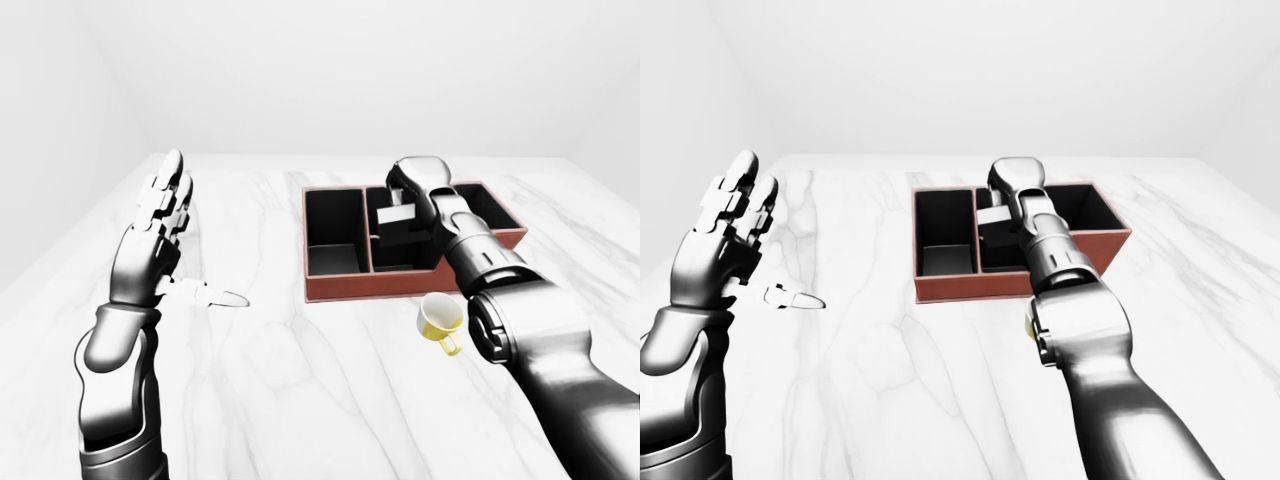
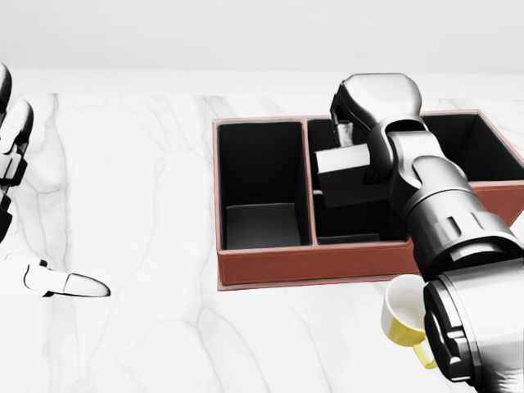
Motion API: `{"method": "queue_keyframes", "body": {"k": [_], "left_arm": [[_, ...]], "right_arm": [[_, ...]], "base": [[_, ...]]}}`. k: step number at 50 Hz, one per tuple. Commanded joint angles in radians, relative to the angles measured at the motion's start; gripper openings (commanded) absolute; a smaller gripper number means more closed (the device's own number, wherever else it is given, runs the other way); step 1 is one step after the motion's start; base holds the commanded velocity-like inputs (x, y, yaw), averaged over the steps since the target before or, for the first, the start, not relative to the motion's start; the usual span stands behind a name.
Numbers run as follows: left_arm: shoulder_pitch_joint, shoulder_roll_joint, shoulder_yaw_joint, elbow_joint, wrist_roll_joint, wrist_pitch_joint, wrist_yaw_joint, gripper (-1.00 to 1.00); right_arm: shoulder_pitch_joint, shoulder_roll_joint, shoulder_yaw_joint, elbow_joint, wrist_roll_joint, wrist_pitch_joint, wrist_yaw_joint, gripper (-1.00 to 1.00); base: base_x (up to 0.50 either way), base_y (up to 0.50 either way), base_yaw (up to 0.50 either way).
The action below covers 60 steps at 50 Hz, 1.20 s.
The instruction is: Pick up the book and place it in the caddy.
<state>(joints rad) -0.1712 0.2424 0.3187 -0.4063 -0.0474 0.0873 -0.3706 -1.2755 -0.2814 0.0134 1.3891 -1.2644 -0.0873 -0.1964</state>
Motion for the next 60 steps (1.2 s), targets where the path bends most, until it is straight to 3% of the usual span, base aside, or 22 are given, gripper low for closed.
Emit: {"method": "queue_keyframes", "body": {"k": [1,29,54,55,56,60], "left_arm": [[0.007,0.002,0.007,-0.002,-0.004,0.0,0.001,1.0],[-0.011,0.013,0.003,0.066,0.0,0.0,0.015,1.0],[0.002,0.011,0.011,0.083,0.003,0.0,0.017,1.0],[0.002,0.011,0.012,0.082,0.003,0.0,0.017,1.0],[0.002,0.012,0.011,0.084,0.003,0.0,0.017,1.0],[0.001,0.011,0.01,0.089,0.003,0.0,0.019,1.0]], "right_arm": [[0.002,0.007,-0.019,-0.011,-0.018,0.0,-0.04,-1.0],[0.038,0.016,-0.03,-0.004,-0.057,0.0,-0.068,-1.0],[0.059,0.015,-0.037,-0.001,-0.078,0.032,-0.093,-1.0],[0.059,0.014,-0.034,-0.001,-0.083,0.037,-0.098,-0.21],[0.058,0.013,-0.036,-0.001,-0.083,0.029,-0.098,1.0],[0.057,0.012,-0.035,-0.001,-0.089,0.023,-0.104,1.0]], "base": [[0.0,0.0,0.0],[0.0,0.0,0.0],[0.0,0.0,0.0],[0.0,0.0,0.0],[0.0,0.0,0.0],[0.0,0.0,0.0]]}}
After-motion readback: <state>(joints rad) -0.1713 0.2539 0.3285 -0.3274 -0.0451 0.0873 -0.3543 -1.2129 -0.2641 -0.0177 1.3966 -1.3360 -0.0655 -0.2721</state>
